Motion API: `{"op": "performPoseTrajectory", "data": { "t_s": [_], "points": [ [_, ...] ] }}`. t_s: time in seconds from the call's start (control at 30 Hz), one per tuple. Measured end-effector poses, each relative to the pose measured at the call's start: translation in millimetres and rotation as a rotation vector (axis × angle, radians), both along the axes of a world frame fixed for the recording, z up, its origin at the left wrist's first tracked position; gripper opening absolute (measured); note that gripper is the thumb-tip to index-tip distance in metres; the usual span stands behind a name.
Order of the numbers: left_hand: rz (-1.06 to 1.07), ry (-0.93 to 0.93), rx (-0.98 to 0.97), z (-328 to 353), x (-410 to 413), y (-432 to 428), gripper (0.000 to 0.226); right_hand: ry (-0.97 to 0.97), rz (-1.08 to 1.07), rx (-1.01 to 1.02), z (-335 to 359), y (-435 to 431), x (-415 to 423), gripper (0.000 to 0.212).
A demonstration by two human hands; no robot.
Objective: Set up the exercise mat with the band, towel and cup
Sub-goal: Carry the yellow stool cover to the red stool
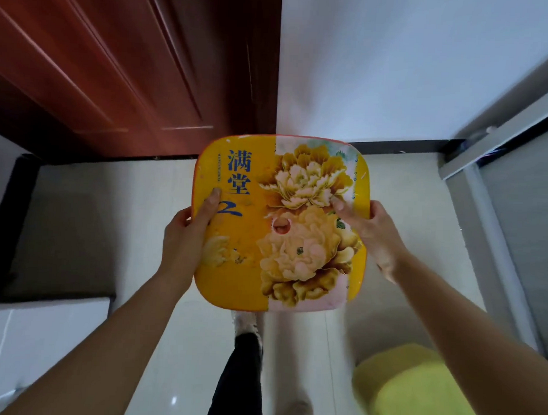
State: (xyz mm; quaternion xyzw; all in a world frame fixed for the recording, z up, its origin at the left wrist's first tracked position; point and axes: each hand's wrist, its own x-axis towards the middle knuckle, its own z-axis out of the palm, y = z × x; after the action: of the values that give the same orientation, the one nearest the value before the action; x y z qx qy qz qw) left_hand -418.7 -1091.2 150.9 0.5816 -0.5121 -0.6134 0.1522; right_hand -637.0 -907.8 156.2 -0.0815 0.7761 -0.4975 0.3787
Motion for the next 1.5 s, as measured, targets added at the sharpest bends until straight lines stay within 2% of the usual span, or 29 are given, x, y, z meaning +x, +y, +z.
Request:
{"op": "performPoseTrajectory", "data": {
  "t_s": [0.23, 0.53, 0.67, 0.73, 0.93, 1.07, 1.2, 1.33, 1.5],
  "points": [
    [-0.130, -0.128, 0.189, -55.5, -43.3, -87.3, 0.061, -0.080, -0.034, 0.128, -61.4, -85.6, -43.6, 0.087],
    [-0.112, -0.232, 0.366, -134.7, -79.1, -105.7, 0.064, -0.257, -0.047, 0.210, -139.2, -119.9, -68.4, 0.081],
    [-0.059, -0.220, 0.345, -161.2, -90.3, -103.2, 0.086, -0.296, -0.042, 0.243, -168.2, -131.3, -81.0, 0.081],
    [-0.056, -0.219, 0.343, -171.0, -96.3, -104.2, 0.089, -0.340, -0.034, 0.267, -180.2, -133.3, -86.8, 0.084],
    [-0.112, -0.280, 0.346, -208.3, -103.3, -109.3, 0.078, -0.431, 0.080, 0.258, -210.8, -138.7, -97.2, 0.080],
    [-0.190, -0.353, 0.238, -230.1, -98.2, -109.8, 0.062, -0.387, 0.154, 0.287, -229.3, -138.9, -101.2, 0.082],
    [-0.258, -0.320, 0.241, -237.5, -91.5, -115.3, 0.068, -0.420, 0.098, 0.264, -243.9, -132.4, -102.3, 0.073],
    [-0.269, -0.283, 0.424, -243.2, -84.3, -125.6, 0.069, -0.558, 0.073, 0.204, -254.0, -130.7, -102.7, 0.075],
    [-0.139, -0.101, 0.530, -243.8, -85.0, -121.7, 0.071, -0.686, 0.079, 0.184, -256.6, -130.9, -104.6, 0.074]
  ]
}}
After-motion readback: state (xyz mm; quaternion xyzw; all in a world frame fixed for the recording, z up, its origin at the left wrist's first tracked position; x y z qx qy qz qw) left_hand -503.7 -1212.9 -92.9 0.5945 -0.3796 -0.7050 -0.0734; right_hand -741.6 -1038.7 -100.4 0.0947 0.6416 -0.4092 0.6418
